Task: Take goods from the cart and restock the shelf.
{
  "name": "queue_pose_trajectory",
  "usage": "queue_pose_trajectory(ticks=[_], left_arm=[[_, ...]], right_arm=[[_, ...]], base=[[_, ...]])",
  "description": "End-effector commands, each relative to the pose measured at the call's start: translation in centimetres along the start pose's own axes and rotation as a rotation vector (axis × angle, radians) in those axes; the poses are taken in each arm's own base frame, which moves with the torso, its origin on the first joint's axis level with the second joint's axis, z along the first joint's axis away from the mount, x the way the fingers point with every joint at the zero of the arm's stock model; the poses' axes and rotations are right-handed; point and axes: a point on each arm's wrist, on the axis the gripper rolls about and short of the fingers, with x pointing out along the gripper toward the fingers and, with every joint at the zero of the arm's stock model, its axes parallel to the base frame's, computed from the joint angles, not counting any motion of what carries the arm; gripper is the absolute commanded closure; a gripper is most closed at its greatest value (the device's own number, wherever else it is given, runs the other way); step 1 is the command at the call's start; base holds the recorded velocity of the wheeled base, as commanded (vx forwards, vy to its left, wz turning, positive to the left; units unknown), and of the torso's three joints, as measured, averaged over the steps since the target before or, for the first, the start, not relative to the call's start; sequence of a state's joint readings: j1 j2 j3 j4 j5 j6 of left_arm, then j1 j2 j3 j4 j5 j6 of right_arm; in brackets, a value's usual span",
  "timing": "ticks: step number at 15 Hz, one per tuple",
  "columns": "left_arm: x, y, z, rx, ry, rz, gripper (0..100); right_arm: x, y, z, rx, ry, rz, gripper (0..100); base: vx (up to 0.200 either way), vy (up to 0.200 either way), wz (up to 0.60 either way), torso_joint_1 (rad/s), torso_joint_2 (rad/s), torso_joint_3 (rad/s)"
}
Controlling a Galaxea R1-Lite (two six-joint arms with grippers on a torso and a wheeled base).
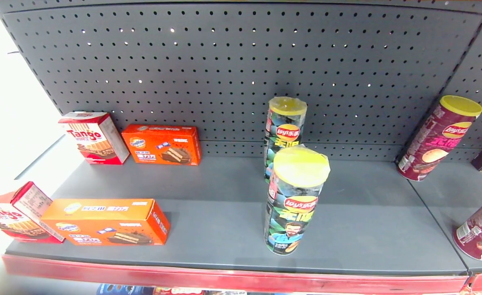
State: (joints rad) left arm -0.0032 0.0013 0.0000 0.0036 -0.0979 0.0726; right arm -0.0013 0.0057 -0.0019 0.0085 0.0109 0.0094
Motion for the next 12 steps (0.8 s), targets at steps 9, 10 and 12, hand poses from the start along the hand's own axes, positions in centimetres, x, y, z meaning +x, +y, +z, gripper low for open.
queue_pose_trajectory(ticks=[9,10,12], left_arm=[[0.02,0.00,0.01,-0.005,0.003,0.000,0],[0.02,0.00,0.01,-0.008,0.003,0.000,0],[0.03,0.01,0.01,-0.010,0.003,0.004,0]], right_arm=[[0.01,0.00,0.01,-0.002,-0.002,0.001,0],[0.01,0.00,0.01,-0.002,-0.002,0.001,0],[0.01,0.00,0.01,-0.002,-0.002,0.000,0]], base=[[0.000,0.000,-0.07,0.000,0.00,-0.001],[0.000,0.000,0.00,0.000,0.00,0.000],[0.000,0.000,0.00,0.000,0.00,0.000]])
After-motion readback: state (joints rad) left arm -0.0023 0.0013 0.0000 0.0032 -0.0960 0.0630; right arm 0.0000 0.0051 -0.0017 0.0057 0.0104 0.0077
